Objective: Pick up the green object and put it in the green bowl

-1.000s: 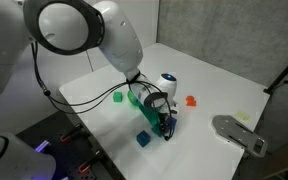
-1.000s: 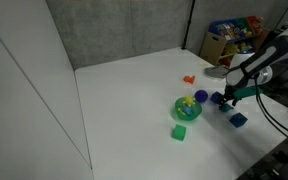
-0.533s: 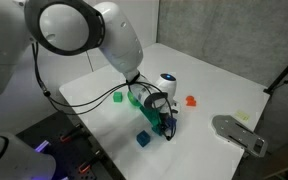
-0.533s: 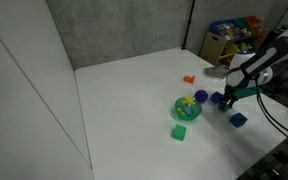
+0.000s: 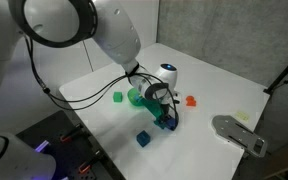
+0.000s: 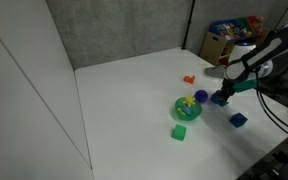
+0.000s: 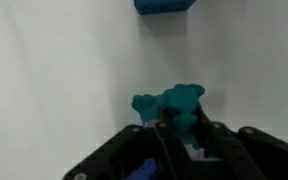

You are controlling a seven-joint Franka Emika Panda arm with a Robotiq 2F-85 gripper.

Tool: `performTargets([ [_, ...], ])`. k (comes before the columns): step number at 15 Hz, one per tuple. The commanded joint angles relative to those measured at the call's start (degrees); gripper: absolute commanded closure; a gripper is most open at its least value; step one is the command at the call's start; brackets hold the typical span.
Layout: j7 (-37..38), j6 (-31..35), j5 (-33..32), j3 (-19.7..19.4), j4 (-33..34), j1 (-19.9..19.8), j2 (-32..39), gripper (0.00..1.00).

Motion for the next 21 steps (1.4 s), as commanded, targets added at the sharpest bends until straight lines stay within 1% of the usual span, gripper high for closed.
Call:
performTargets([
  [1,-2.6,-4.4,0.3,1.8,-0.8,-0.3,-5.9,0.94],
  [2,-2.7,-5.2,0.3,2.1,-0.8,-0.1,-7.1,0.92],
  [4,-3.2,-6.9,0.6,3.2,-0.8,0.3,-9.9,0.94],
  [8,-4.4,-11.3,2.4,5.9,-1.4,0.7,-15.5,0.93],
  [13,-6.8,-16.6,4.9,8.6,-4.5,2.6,-21.0,0.93],
  [16,-7.3,-18.0,5.6,9.6,-6.6,4.3,-22.0,0.93],
  [17,-7.1,-17.5,5.6,9.9,-7.1,5.0,-21.7,0.93],
  [21,-8.9,-18.1,9.6,12.4,-7.0,6.3,-19.3,0.93],
])
